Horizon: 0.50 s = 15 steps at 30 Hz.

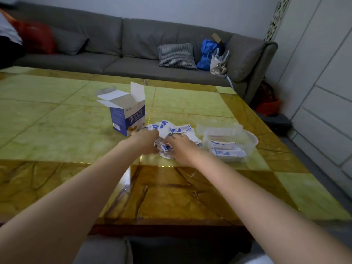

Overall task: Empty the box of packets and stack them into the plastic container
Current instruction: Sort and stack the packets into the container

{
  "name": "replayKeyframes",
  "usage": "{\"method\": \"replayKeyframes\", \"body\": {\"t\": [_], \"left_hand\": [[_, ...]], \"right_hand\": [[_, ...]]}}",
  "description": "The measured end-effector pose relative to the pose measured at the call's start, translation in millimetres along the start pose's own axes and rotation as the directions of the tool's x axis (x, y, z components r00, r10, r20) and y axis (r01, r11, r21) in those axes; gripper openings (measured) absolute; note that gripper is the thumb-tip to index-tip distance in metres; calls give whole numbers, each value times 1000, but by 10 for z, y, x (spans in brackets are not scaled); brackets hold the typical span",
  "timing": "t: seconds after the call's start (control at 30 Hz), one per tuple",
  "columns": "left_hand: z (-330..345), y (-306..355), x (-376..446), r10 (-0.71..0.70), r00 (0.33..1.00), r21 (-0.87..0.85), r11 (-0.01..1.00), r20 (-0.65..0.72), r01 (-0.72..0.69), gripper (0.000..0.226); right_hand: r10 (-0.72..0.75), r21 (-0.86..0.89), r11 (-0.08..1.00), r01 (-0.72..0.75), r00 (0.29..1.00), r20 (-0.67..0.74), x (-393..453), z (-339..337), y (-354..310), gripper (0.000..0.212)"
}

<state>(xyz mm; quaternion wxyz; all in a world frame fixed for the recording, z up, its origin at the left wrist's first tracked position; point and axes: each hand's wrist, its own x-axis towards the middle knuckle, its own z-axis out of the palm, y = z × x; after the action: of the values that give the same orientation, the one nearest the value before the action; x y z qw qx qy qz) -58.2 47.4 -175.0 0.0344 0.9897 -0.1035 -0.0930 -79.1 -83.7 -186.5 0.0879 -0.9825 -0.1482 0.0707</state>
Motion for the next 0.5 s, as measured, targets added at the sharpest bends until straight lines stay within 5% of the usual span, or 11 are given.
{"method": "replayKeyframes", "body": {"t": [0.13,0.33,0.5], "left_hand": [[62,39,-112,100,988,-55,993,-115,-107,40],[117,72,-267,184,976,-45,981,-114,-190,35],[94,-19,-313,183,982,-198,962,-45,-188,25]], "right_hand": [[-46,16,999,48,992,-119,-123,106,96,34],[-19,111,993,36,988,-151,-313,97,177,26],[65,299,954,27,953,-294,-334,7,201,13]]}}
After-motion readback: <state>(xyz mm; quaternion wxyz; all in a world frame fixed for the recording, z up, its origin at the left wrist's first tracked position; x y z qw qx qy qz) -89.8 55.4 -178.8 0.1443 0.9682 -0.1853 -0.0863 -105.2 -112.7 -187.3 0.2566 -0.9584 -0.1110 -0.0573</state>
